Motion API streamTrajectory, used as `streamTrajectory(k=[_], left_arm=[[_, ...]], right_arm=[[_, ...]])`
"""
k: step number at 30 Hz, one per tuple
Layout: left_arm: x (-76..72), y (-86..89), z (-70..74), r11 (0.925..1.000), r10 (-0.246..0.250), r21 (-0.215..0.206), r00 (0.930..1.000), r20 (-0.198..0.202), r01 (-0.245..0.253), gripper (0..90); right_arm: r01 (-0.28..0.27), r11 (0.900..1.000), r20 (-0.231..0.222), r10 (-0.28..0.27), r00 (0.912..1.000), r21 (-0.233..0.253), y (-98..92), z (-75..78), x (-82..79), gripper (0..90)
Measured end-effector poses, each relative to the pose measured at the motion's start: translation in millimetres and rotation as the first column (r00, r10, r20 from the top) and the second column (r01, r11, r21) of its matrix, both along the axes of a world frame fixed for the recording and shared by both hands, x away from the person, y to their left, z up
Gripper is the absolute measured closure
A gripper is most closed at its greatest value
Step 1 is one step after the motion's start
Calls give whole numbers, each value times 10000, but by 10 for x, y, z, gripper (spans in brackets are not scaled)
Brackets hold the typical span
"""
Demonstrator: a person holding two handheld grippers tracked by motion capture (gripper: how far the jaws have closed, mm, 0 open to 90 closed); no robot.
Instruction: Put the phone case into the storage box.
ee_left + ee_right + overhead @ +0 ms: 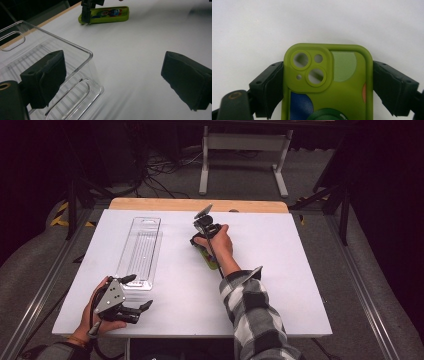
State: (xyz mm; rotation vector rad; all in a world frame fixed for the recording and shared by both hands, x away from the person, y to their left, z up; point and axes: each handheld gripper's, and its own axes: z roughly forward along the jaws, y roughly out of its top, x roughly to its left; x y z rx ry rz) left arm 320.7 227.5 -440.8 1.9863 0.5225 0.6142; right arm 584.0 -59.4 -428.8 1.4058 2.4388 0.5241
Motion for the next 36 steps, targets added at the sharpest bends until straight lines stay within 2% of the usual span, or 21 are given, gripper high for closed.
streamTrajectory(k=[6,7,10,12,13,14,16,17,18,23,25,27,30,33,34,36], left_arm=[[3,6,0,10000,74,51,10000,50,-75,71],[3,6,0,10000,74,51,10000,50,-75,72],[-2,1,-1,9999,109,3,9999,31,-109,72],[-1,1,1,9999,122,46,9999,43,-122,72],[-1,-1,3,9999,133,58,9999,37,-134,72],[-2,-4,6,9998,183,73,9998,52,-183,72],[-1,-11,11,9998,181,71,9998,86,-182,72],[4,-14,10,9998,205,-6,9998,27,-205,72],[15,-16,11,9997,227,49,9997,0,-227,72],[20,-10,16,9994,280,-191,9996,-70,-282,72],[18,-5,21,9995,292,-148,9996,-24,-292,72],[9,-4,22,9991,370,-208,9993,2,-370,72],[8,-3,16,9990,420,-141,9991,9,-420,72],[10,-1,16,9990,439,-103,9990,-6,-439,72],[15,-5,18,9986,429,-293,9991,-77,-431,72],[16,-3,24,9986,413,-325,9991,-107,-416,72]], right_arm=[[-60,9990,647,31,9979,442,-54,127,-120,161],[-60,9990,647,31,9979,442,-54,127,-120,161],[-146,9964,1067,57,9943,831,-131,214,-243,163],[-208,9958,1227,98,9924,888,-149,239,-280,163],[-264,9945,1592,100,9872,1016,-189,296,-356,163],[-297,9922,1739,82,9847,1209,-216,332,-402,163],[-323,9914,1833,86,9830,1269,-233,355,-431,163],[-418,9899,1987,142,9799,1352,-252,387,-472,163],[-571,9862,2286,204,9733,1554,-292,456,-562,163],[-810,9750,2901,180,9568,2068,-387,553,-756,163],[-848,9731,2984,176,9543,2140,-394,564,-796,163],[-1007,9667,3180,213,9478,2355,-413,598,-874,163],[-1272,9640,3569,368,9334,2334,-414,646,-1000,163],[-1437,9576,3704,426,9279,2497,-418,659,-1065,163],[-1490,9552,3722,450,9270,2556,-419,664,-1082,163],[-1542,9531,3761,469,9254,2605,-422,668,-1096,163]])
